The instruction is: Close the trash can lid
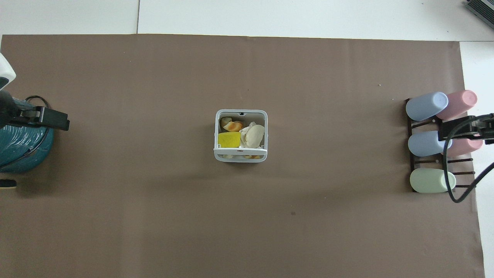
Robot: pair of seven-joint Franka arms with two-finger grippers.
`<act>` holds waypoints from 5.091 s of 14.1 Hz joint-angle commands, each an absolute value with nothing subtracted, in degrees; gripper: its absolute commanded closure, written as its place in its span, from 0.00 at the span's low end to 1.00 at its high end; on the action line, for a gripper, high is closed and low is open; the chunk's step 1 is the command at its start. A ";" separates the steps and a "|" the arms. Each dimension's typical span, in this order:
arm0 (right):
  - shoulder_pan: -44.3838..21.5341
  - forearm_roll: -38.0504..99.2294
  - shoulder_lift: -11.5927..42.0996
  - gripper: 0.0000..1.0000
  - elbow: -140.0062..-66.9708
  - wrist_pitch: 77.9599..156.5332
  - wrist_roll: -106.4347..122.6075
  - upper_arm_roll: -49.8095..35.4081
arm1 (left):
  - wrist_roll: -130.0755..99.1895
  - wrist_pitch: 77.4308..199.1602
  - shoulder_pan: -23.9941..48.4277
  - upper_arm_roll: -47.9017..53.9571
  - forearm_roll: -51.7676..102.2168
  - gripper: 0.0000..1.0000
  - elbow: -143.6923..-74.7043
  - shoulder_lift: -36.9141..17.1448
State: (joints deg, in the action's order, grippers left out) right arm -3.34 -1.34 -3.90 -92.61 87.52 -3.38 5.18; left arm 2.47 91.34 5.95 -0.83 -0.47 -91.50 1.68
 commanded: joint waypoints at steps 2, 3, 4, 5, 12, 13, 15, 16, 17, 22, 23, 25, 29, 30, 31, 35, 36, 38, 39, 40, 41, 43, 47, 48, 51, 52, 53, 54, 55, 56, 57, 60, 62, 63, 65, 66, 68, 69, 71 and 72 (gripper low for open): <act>-2.81 -0.97 -4.39 0.00 -92.64 86.57 -1.85 4.83 | 2.73 90.79 6.06 -0.79 -1.14 0.00 -92.46 2.55; -2.73 -0.88 -4.39 0.00 -92.64 86.57 -1.85 4.83 | 2.81 90.70 6.06 -0.79 -1.14 0.00 -92.46 2.64; -2.81 -0.88 -4.39 0.00 -92.64 86.57 -1.85 4.83 | 2.81 90.44 5.89 -0.79 -1.14 0.00 -92.46 2.64; -2.73 -0.88 -4.39 0.00 -92.64 86.57 -1.85 4.83 | 2.73 90.35 6.06 -0.79 -1.14 0.00 -92.46 2.64; -2.81 -0.88 -4.39 0.00 -92.55 86.57 -1.85 4.83 | 1.85 93.15 12.02 -0.09 -1.05 0.00 -97.19 4.74; -2.81 -0.97 -4.39 0.00 -92.64 86.57 -1.85 4.83 | 0.63 94.90 13.78 -0.09 -1.05 0.00 -98.77 5.44; -2.72 -0.97 -4.39 0.00 -92.55 86.57 -1.85 4.83 | -2.88 96.76 16.86 -0.09 -1.05 0.00 -101.85 6.76; -2.72 -0.88 -4.39 0.00 -92.64 86.57 -1.85 4.83 | -4.12 97.99 18.79 -0.09 -1.05 0.16 -103.43 7.64; -2.72 -0.97 -4.39 0.00 -92.64 86.57 -1.85 4.83 | -5.17 99.39 20.72 -0.09 -1.05 0.34 -105.19 8.34; -2.81 -0.97 -4.39 0.00 -92.64 86.57 -1.85 4.92 | -13.70 104.32 29.87 0.09 -1.05 1.00 -110.30 10.90; -2.73 -0.88 -4.39 0.00 -92.64 86.57 -1.85 4.83 | -15.28 105.81 31.54 0.09 -1.05 1.00 -110.48 10.64; -2.81 -0.97 -4.39 0.00 -92.64 86.57 -1.85 4.83 | -15.82 108.79 34.44 0.09 -1.05 1.00 -111.61 9.93; -2.81 -0.97 -4.39 0.00 -92.64 86.57 -1.85 4.83 | -20.81 113.28 38.92 0.09 -0.97 1.00 -112.15 7.82; -2.73 -0.97 -4.39 0.00 -92.55 86.57 -1.85 4.83 | -22.66 113.99 39.72 0.09 -0.97 1.00 -112.15 6.87; -2.72 -0.97 -4.39 0.00 -92.55 86.57 -1.85 4.83 | -24.59 115.82 40.77 0.09 -0.97 1.00 -112.06 5.72; -2.81 -0.97 -4.39 0.00 -92.64 86.57 -1.85 4.83 | -29.09 126.36 42.10 0.09 -0.97 1.00 -111.97 1.15; -2.81 -0.97 -4.39 0.00 -92.55 86.57 -1.85 4.83 | -29.18 128.04 41.84 0.09 -0.97 1.00 -111.89 0.71; -2.73 -0.97 -4.39 0.00 -92.55 86.57 -1.85 4.83 | -29.18 132.25 40.96 -0.09 -0.88 1.00 -111.80 -0.26; -2.72 -0.88 -4.39 0.00 -92.64 86.57 -1.85 4.83 | -29.18 134.02 40.61 -0.17 -0.97 1.00 -111.62 -1.22; -2.81 -0.97 -4.39 0.00 -92.64 86.57 -1.85 4.83 | -29.18 135.86 40.43 -0.18 -0.97 1.00 -111.53 -2.36; -2.81 -0.97 -4.39 0.00 -92.64 86.57 -1.85 4.83 | -29.18 137.27 40.17 -0.26 -0.97 1.00 -111.45 -3.50; -2.72 -0.97 -4.39 0.00 -92.64 86.57 -1.85 4.83 | -29.00 140.34 39.29 -0.26 -0.97 1.00 -111.45 -5.18; -2.73 -0.97 -4.39 0.00 -92.64 86.57 -1.85 4.83 | -28.92 145.45 36.83 -0.26 -0.79 1.00 -110.39 -8.17; -2.81 -0.97 -4.39 0.00 -92.55 86.57 -1.85 4.83 | -29.00 146.50 36.48 -0.26 -0.79 1.00 -110.13 -9.04; -2.81 -0.97 -4.39 0.00 -92.64 86.57 -1.85 4.83 | -29.70 147.48 36.82 -0.26 -0.70 1.00 -107.50 -13.17; -2.81 -0.88 -4.39 0.00 -92.64 86.57 -1.85 4.83 | -30.23 147.74 36.83 -0.26 -0.70 1.00 -106.71 -14.58; -2.73 -0.97 -4.39 0.00 -92.64 86.57 -1.85 4.83 | -30.23 148.01 36.83 -0.26 -0.70 1.00 -106.53 -15.29; -2.72 -0.97 -4.39 0.00 -92.64 86.57 -1.85 4.83 | -30.23 148.79 36.91 -0.26 -0.70 1.00 -106.52 -15.47; -2.72 -0.88 -4.39 0.00 -92.64 86.57 -1.85 4.83 | -30.23 150.02 36.83 -0.26 -0.70 1.00 -106.35 -16.95; -2.72 -0.97 -4.39 0.00 -92.64 86.57 -1.85 4.83 | -30.32 150.55 36.91 -0.35 -0.70 1.00 -106.17 -18.09; -2.72 -0.88 -4.39 0.00 -92.64 86.57 -1.85 4.83 | -30.58 150.64 37.09 -0.35 -0.70 1.00 -106.08 -19.06; -2.81 -0.88 -4.39 0.00 -92.64 86.57 -1.85 4.83 | -30.76 150.04 37.18 -0.44 -0.70 1.00 -105.82 -19.42; -2.81 -0.97 -4.39 0.00 -92.64 86.57 -1.85 4.92 | -32.07 148.11 37.35 -0.53 -0.79 1.00 -105.47 -18.81; -2.73 -0.88 -4.39 0.00 -92.55 86.57 -1.85 4.83 | -32.08 145.22 37.35 -0.44 -0.88 1.00 -105.56 -17.42; -2.81 -0.97 -4.39 0.00 -92.64 86.57 -1.85 4.92 | -31.64 138.63 36.92 -0.44 -0.88 1.00 -105.56 -13.38; -2.73 -0.88 -4.39 0.00 -92.64 86.57 -1.85 4.83 | -31.47 136.08 36.65 -0.44 -0.88 1.00 -105.99 -11.36; -2.73 -0.97 -4.39 0.00 -92.55 86.57 -1.85 4.83 | -31.29 128.97 35.78 -0.70 -0.88 1.00 -106.26 -8.71; -2.81 -0.97 -4.39 0.00 -92.55 86.57 -1.85 4.83 | -31.12 125.46 34.64 -0.70 -0.97 1.00 -106.52 -7.83; -2.73 -0.88 -4.39 0.00 -92.64 86.57 -1.85 4.83 | -28.15 120.26 31.22 -0.62 -0.97 1.00 -108.18 -5.38; -2.81 -0.88 -4.39 0.00 -92.64 86.57 -1.85 4.83 | -24.12 119.28 29.90 -0.62 -0.97 1.00 -110.19 -3.36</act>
State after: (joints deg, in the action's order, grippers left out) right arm -3.35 -1.33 -3.90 -92.61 87.52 -3.38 5.18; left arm -28.64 121.52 32.79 -0.98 -0.48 -105.75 -7.42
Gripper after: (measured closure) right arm 0.000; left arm 0.987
